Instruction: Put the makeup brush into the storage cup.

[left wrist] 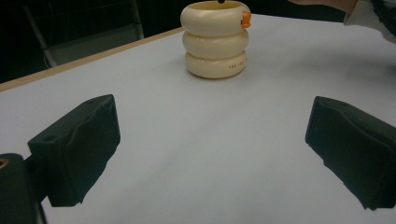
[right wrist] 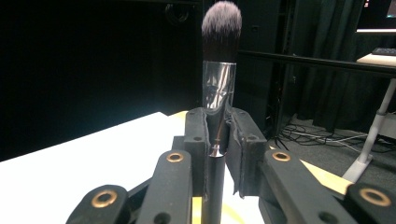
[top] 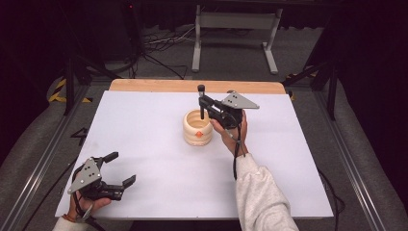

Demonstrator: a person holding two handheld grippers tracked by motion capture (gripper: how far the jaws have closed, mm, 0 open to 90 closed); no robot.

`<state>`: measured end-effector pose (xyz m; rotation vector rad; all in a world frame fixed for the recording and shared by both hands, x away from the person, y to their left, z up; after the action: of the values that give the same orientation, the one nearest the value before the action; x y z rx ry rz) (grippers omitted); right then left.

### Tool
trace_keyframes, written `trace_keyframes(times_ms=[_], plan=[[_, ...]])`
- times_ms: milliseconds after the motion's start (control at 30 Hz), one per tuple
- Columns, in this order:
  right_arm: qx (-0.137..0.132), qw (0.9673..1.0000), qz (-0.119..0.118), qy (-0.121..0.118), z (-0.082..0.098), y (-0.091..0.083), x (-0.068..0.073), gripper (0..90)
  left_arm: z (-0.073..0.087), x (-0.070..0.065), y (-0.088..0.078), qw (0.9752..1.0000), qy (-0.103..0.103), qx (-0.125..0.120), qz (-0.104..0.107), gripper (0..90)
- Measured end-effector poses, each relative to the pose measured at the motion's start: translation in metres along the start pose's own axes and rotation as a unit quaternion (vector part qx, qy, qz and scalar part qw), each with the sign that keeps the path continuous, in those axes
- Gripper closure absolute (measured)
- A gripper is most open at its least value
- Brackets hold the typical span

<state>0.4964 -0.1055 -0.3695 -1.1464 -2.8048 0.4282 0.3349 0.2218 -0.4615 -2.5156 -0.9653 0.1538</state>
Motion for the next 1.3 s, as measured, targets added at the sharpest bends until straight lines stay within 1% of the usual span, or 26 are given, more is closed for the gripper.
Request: trace_keyframes(times_ms=[133,200,333,433,600,833,933,1067,1133,1167,1300], plan=[[0.001,1.0000,-0.004,0.003,0.005,0.004,0.001,79.2,0.000,0.000,0.000,1.0000,0.001,0.001,0.000,4.0],[0.006,1.0000,-0.001,0.002,0.009,0.008,0.001,79.3,0.000,0.001,0.000,1.0000,-0.001,0.000,0.000,4.0],[0.011,0.9999,-0.004,0.006,0.015,0.012,0.003,79.3,0.000,0.000,0.000,1.0000,-0.002,0.000,0.001,4.0],[0.016,0.9998,0.000,0.008,0.020,0.013,0.004,79.3,0.000,0.000,-0.001,1.0000,0.000,0.000,0.000,4.0],[0.021,0.9996,0.002,0.020,0.030,0.016,0.002,79.3,0.001,0.000,-0.002,1.0000,0.000,0.002,0.001,4.2],[0.024,0.9995,0.002,0.019,0.033,0.016,0.004,79.3,0.001,0.000,-0.002,1.0000,-0.001,0.003,-0.001,4.2],[0.032,0.9994,0.002,0.016,0.036,0.019,0.004,79.3,0.002,0.000,-0.001,1.0000,-0.001,0.005,-0.001,4.2],[0.032,0.9994,0.002,0.013,0.038,0.021,0.006,79.3,0.001,-0.002,0.000,1.0000,-0.002,-0.001,-0.001,4.1],[0.033,0.9994,0.003,0.014,0.038,0.021,0.006,79.3,0.001,-0.002,0.000,1.0000,0.001,-0.001,-0.001,4.1],[0.033,0.9994,0.003,0.015,0.038,0.021,0.005,79.3,0.001,-0.002,0.000,1.0000,-0.002,-0.003,0.000,4.1],[0.029,0.9994,0.002,0.020,0.040,0.020,0.005,79.2,0.001,-0.002,0.000,1.0000,-0.002,0.000,0.000,4.2]])
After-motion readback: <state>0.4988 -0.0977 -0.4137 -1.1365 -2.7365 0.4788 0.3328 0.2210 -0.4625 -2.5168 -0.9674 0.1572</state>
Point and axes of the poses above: each handheld gripper's, and its own axes: y roughly forward along the jaws, z roughly out of its underside, x roughly to its left, the point moved 5 cm from there along y, roughly forward along the jaws, and after that the axes turned 10 degrees about x, right-handed, at the moved point
